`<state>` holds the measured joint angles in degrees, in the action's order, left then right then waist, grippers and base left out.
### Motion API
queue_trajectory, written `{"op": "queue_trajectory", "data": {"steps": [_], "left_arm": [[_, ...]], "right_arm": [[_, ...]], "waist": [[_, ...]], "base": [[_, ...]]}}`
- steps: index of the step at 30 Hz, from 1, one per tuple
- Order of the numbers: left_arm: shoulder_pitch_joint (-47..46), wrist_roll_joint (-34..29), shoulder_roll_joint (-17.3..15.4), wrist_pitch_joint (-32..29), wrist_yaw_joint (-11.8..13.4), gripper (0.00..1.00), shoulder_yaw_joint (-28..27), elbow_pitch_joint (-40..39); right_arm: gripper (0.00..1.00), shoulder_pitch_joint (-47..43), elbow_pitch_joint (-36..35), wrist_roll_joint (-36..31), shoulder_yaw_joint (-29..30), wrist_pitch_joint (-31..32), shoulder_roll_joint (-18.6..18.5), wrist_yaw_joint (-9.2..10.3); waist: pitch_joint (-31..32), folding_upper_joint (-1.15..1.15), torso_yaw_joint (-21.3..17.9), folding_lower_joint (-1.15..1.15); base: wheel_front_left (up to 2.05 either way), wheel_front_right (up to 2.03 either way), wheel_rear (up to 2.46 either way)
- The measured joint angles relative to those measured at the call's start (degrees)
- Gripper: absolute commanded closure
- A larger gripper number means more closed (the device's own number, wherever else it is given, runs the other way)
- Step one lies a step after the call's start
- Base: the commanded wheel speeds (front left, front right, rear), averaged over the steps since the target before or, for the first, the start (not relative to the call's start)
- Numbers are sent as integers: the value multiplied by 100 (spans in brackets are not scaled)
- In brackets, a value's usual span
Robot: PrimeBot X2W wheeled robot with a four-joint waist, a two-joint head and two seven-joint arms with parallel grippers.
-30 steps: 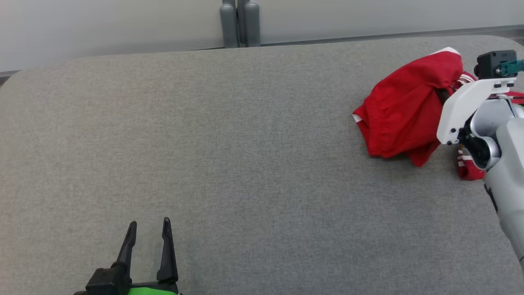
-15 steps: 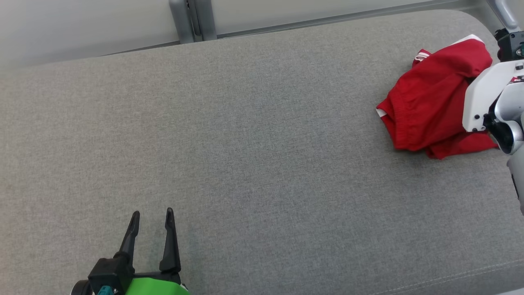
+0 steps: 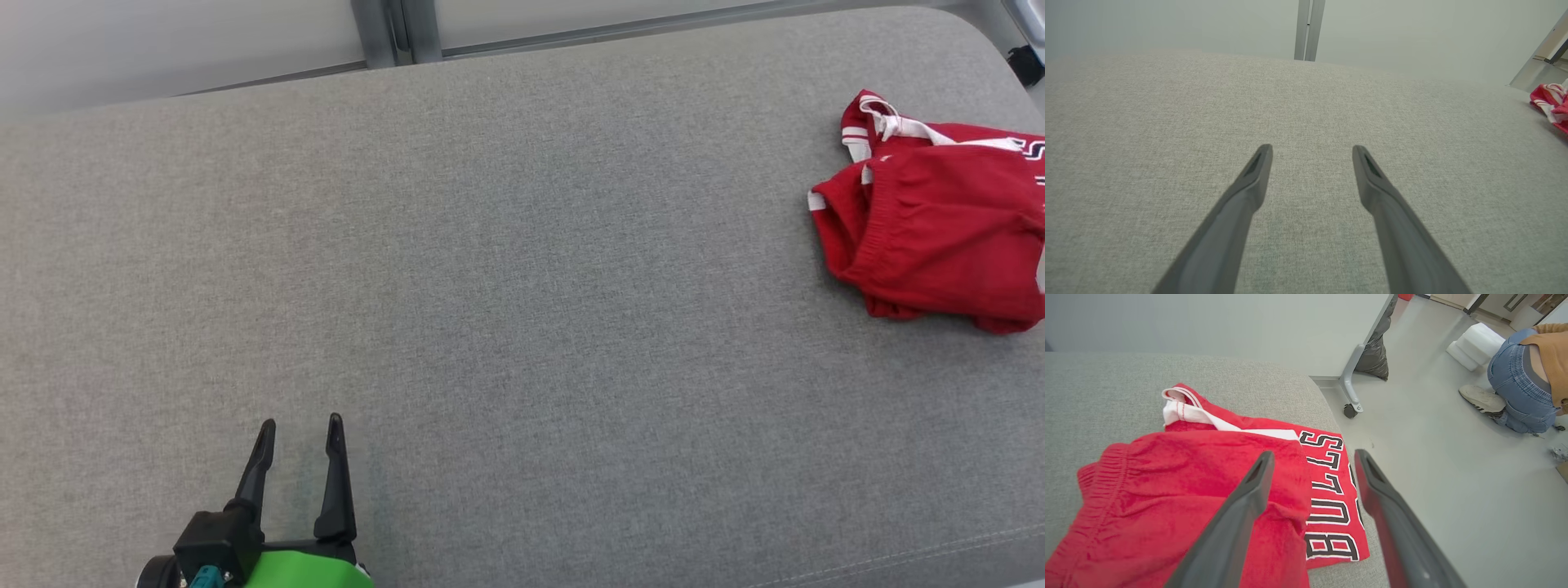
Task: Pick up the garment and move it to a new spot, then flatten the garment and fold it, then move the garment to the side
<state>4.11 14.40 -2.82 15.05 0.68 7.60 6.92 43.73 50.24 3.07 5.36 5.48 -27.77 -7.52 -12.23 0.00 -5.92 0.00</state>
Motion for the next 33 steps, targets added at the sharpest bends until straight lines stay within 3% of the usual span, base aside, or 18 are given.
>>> {"op": "queue_trajectory", "data": {"steps": [5, 10, 16, 20, 27, 33], "left_arm": [[105, -24, 0, -1, 12, 0, -114, -49], [372, 12, 0, 0, 60, 0, -328, -293], [623, 5, -1, -1, 105, 0, -589, -498], [738, -4, 0, 0, 101, 0, -749, -490], [829, -103, 1, -1, 85, 0, -985, -272], [821, -114, 0, -1, -243, 0, -966, -120]], "right_arm": [[0, -346, -205, -227, 281, -1117, 359, -1], [0, -1178, -1044, -302, 212, -2000, 733, -1], [0, -2745, -3011, -245, 122, -2053, 1170, -1], [0, -3753, -3855, -259, 118, -2053, 1526, -1], [0, -4660, -4463, -224, -74, -2053, 1963, -1], [0, -4925, -4426, -267, -52, -2053, 2185, -1]], "waist": [[165, 0, -1, 0], [490, 0, -6, 0], [904, 0, 37, 0], [1095, 0, 125, 0], [1256, 0, 330, 0], [1312, 0, 519, 0]], "base": [[0, 0, 0], [0, 0, 0], [0, 0, 0], [0, 0, 0], [0, 0, 0], [0, 0, 0]]}}
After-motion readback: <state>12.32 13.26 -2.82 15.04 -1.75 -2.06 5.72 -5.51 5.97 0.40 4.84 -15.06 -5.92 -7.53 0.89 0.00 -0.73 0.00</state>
